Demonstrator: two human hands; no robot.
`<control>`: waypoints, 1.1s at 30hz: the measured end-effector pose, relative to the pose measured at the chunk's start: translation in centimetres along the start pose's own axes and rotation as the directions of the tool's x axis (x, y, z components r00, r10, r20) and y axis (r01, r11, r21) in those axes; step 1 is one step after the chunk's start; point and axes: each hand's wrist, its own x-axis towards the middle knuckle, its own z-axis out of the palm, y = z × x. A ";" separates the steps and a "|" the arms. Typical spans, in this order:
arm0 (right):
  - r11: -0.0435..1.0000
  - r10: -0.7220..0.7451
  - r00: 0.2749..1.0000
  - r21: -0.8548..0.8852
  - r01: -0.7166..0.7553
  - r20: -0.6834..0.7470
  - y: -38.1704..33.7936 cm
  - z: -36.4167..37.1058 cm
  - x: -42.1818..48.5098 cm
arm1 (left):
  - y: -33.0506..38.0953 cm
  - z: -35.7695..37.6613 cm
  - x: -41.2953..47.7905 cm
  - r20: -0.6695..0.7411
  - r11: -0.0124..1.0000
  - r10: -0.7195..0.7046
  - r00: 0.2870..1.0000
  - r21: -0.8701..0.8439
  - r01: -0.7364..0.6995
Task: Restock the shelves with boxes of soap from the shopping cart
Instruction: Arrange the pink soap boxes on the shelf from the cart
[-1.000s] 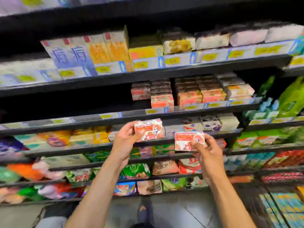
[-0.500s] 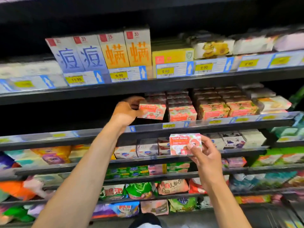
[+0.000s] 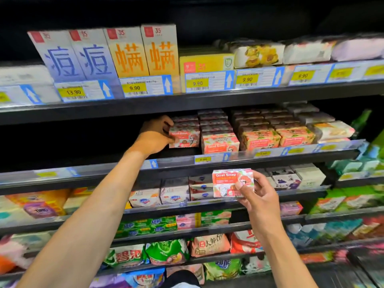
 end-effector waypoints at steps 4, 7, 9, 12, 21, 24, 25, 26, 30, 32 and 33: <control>1.000 -0.021 1.000 0.007 0.021 0.022 0.2 0.2 0.3 | 0.3 0.3 -0.1 -0.014 0.998 0.035 0.999 0.056 -0.034; 0.999 -0.027 0.998 0.019 0.026 0.053 0.2 0.8 0.6 | 0.4 0.4 -0.3 0.004 0.996 0.036 0.999 0.081 -0.036; 0.999 -0.043 0.996 0.007 0.043 0.078 0.0 1.3 0.6 | 0.7 0.1 -0.8 -0.008 0.986 0.044 0.999 0.164 -0.042; 0.997 -0.065 0.992 -0.023 0.068 0.108 -0.4 2.1 0.8 | 2.3 -0.9 -3.0 -0.098 0.976 0.110 0.989 0.198 -0.088; 0.990 -0.129 0.972 -0.025 0.137 0.198 -2.5 5.5 0.5 | 6.0 -2.4 -11.9 0.225 0.936 0.123 0.967 -0.350 -0.037; 0.981 -0.168 0.963 -0.065 0.185 0.210 -3.0 6.8 0.5 | 5.7 -2.7 -12.2 0.167 0.950 0.102 0.981 -0.308 -0.046; 0.974 -0.184 0.960 -0.095 0.207 0.211 -3.2 7.2 0.6 | 5.7 -3.0 -12.1 0.136 0.951 0.103 0.985 -0.303 -0.057; 0.961 -0.205 0.955 -0.141 0.238 0.216 -3.3 7.5 0.6 | 5.7 -3.3 -11.9 0.111 0.949 0.107 0.988 -0.309 -0.068; 0.870 -0.307 0.916 -0.314 0.381 0.259 -2.5 7.1 0.9 | 5.3 -4.0 -10.8 0.021 0.924 0.063 0.998 -0.378 -0.051; 0.780 -0.365 0.880 -0.416 0.467 0.303 -1.6 6.6 0.9 | 4.7 -4.1 -9.8 -0.023 0.901 0.021 1.000 -0.433 -0.029; 0.706 -0.393 0.854 -0.484 0.518 0.340 -1.1 6.3 1.0 | 4.5 -4.0 -9.3 -0.038 0.894 -0.002 0.999 -0.448 -0.015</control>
